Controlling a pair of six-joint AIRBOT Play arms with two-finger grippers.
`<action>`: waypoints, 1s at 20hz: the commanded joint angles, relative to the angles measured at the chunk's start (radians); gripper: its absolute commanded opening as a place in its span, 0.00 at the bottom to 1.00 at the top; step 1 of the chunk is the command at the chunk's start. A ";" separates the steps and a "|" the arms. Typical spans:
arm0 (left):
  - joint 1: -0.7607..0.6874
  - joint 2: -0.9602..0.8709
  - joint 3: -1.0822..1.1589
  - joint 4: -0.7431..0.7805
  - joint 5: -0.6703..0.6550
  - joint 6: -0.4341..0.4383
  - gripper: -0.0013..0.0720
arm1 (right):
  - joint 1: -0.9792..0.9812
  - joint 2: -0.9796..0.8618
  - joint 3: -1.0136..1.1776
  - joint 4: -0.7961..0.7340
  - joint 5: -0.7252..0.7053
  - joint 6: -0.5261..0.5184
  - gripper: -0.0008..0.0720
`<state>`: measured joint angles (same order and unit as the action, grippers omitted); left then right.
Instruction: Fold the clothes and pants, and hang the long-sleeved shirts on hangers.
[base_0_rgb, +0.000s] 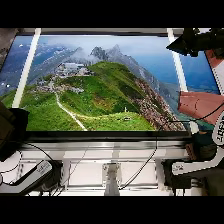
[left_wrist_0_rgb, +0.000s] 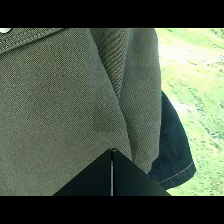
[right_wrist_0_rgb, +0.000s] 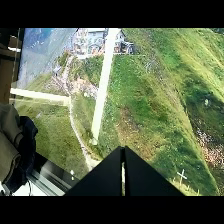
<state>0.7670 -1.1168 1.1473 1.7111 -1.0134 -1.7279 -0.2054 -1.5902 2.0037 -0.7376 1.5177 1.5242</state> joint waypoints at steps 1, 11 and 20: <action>0.000 -0.001 0.000 0.000 0.000 0.000 0.04 | 0.000 0.001 0.001 0.000 0.000 0.000 0.06; 0.007 -0.008 0.000 0.170 0.008 0.000 0.05 | 0.000 0.001 0.001 0.000 0.000 0.000 0.06; 0.008 -0.008 0.000 0.170 0.008 0.000 0.40 | 0.000 0.001 0.001 0.000 0.000 0.000 0.06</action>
<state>0.7734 -1.1240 1.1473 1.8732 -1.0058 -1.7275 -0.2054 -1.5902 2.0037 -0.7376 1.5181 1.5246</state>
